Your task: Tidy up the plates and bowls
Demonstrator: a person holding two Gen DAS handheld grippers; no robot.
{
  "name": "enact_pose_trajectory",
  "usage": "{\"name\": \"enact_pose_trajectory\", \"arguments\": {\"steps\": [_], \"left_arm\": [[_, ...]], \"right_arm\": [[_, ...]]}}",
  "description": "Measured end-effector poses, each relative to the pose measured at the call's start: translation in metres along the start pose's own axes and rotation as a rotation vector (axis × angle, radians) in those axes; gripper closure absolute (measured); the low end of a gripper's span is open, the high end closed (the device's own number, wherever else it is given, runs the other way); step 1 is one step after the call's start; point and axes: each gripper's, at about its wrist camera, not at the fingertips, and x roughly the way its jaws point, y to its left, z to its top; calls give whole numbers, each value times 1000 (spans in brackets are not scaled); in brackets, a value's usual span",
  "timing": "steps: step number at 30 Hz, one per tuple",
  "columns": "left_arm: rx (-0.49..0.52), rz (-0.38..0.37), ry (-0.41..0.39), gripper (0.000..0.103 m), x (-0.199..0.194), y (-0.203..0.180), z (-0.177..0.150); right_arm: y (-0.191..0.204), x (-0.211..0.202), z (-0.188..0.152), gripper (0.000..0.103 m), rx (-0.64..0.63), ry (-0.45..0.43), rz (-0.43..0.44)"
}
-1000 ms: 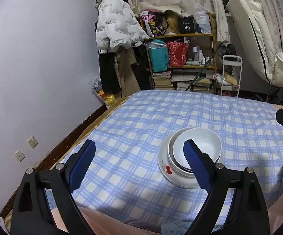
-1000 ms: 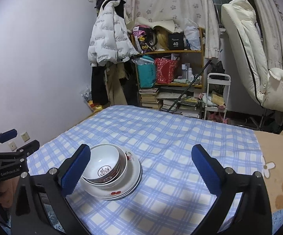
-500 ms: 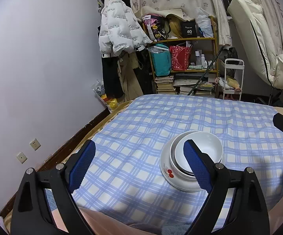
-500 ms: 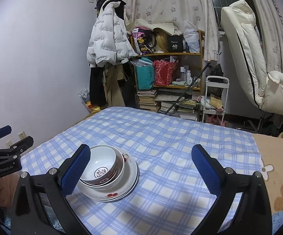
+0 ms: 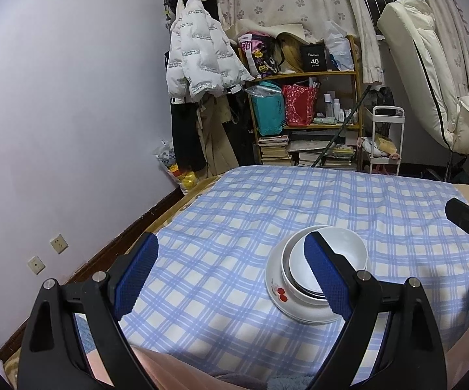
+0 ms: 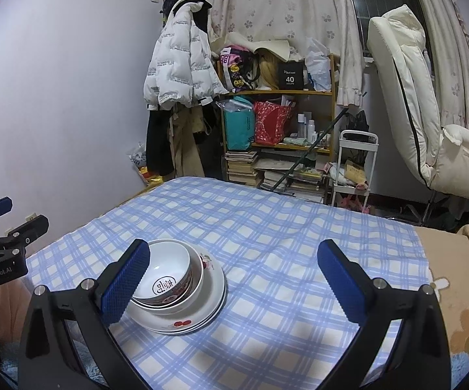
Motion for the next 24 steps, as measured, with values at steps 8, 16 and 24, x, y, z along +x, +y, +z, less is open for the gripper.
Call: {"name": "enact_pose_trajectory", "arguments": {"steps": [8,16,24], "left_arm": [[3,-1,-3,10,-2,-1,2],[8,-15,-8,8,-2,2,4],[10,-16,-10,7,-1,3,4]], "right_arm": [[-7,-1,1,0,0,1,0],[-12,-1,1,0,-3,4,3],[-14,-1,1,0,-4,6,6]]}}
